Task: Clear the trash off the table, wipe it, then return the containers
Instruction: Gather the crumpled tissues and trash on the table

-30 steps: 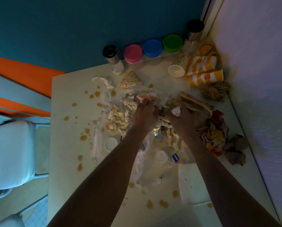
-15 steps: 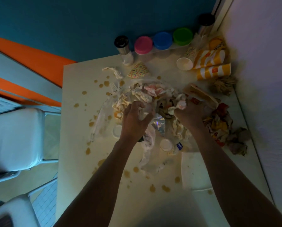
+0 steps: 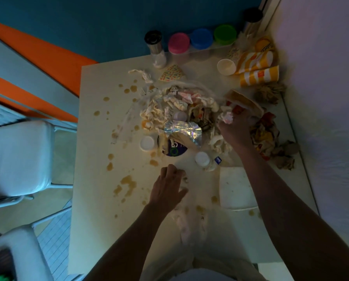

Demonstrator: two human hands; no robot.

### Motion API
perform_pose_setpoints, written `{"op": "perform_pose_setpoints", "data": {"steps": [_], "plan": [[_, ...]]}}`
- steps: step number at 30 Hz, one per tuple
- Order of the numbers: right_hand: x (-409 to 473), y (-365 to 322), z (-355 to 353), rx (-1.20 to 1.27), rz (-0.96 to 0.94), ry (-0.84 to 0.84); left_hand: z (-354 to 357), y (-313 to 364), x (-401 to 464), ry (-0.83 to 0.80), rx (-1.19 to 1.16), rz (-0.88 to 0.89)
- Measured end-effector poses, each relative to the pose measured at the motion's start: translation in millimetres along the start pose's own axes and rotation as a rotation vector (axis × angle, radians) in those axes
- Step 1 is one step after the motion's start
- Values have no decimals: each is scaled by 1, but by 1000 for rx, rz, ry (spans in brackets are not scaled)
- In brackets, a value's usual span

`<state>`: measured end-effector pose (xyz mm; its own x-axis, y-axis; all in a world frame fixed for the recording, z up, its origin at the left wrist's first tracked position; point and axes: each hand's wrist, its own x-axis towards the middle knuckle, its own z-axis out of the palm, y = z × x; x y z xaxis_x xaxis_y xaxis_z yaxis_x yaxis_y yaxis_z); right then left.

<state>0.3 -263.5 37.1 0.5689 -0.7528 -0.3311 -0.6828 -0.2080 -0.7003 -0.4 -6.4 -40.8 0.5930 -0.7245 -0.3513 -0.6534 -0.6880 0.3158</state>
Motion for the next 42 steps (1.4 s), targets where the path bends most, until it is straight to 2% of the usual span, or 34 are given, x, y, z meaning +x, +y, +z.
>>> {"op": "perform_pose_setpoints", "data": {"steps": [2,5,7,11,14,17,19,24,27,34,37,42], "plan": [[-4,1,-3,9,9,-26,-1,-1,1,-36,-15,-26],[-8,-2,-6,109,1,-34,-8,-3,6,51,-158,-57],[-10,-5,-5,85,-46,19,-16,-5,14,121,-231,-69],[-6,-1,-2,97,-121,124,-42,-4,31,123,-315,-135],[1,2,-1,149,-147,159,-57,-4,38,99,-321,-89],[-3,-6,-5,231,-79,140,-58,-2,35,75,-276,-1],[-5,-8,-6,260,-60,109,-54,-3,31,1,-204,15],[-9,-11,-8,191,-2,41,-50,-3,26,-22,-75,-1],[-11,-6,-8,119,-18,44,-52,-7,25,-9,-119,27],[-4,10,-1,126,-115,136,-57,-9,24,33,-201,-30],[6,20,3,174,-130,158,-60,-8,27,1,-187,-81],[-1,8,-3,321,-35,136,-62,-2,30,26,-205,-206]]}}
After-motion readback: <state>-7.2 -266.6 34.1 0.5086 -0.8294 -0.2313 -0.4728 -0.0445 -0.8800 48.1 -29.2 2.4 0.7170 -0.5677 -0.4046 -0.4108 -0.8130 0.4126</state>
